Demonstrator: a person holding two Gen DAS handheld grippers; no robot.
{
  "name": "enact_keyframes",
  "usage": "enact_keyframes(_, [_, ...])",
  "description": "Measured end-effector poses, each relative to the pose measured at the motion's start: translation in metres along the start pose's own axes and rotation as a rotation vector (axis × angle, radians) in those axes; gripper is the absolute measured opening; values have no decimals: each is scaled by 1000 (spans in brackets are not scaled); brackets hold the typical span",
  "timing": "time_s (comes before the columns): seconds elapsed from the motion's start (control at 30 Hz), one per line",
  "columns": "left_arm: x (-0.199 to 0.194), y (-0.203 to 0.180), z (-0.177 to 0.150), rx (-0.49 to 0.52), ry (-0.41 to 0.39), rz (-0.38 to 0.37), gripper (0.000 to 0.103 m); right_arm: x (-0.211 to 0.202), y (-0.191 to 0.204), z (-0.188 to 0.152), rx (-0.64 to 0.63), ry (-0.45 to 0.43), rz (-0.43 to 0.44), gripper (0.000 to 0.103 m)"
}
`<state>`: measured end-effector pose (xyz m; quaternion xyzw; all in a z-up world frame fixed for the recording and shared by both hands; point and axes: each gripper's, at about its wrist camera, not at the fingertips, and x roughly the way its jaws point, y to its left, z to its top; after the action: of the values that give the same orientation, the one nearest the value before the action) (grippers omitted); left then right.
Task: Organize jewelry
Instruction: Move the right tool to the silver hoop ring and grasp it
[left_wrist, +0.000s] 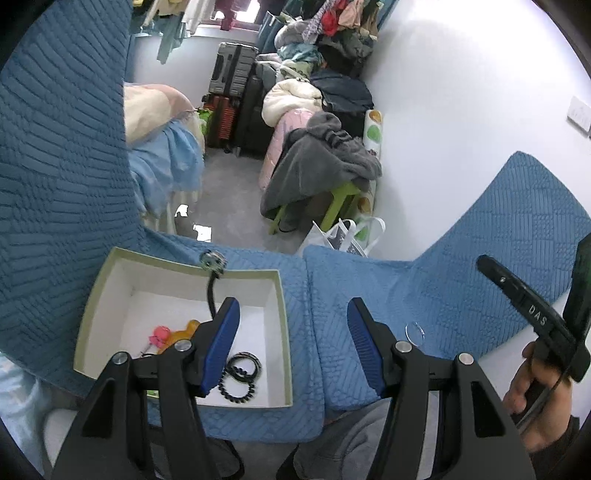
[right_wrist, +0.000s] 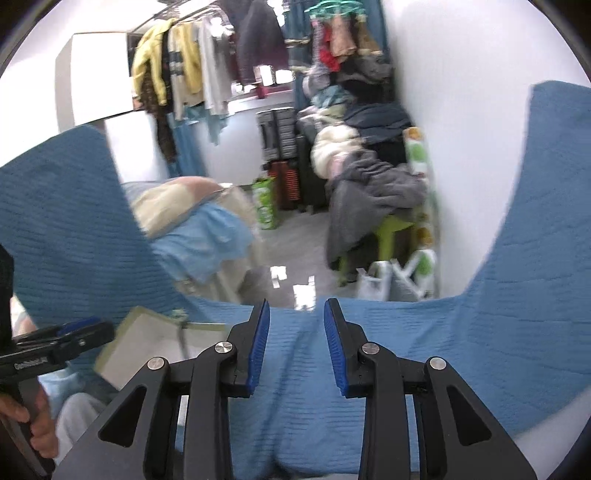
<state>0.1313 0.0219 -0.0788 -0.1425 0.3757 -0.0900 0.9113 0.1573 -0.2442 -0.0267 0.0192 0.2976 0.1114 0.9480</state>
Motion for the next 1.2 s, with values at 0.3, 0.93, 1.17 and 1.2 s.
enact_keyframes(0.3, [26, -26, -11, 53, 58, -1, 61, 7, -111, -45, 71, 54, -158, 29])
enact_keyframes(0.93, [57, -56, -26, 83, 71, 85, 61, 141, -199, -170, 64, 306, -117, 69])
enact_keyframes(1.17, [58, -49, -34, 62, 65, 127, 61, 153, -200, -177, 34, 301, -135, 70])
enact_keyframes(1.2, [59, -48, -34, 54, 69, 126, 61, 153, -199, -178, 31, 298, -131, 70])
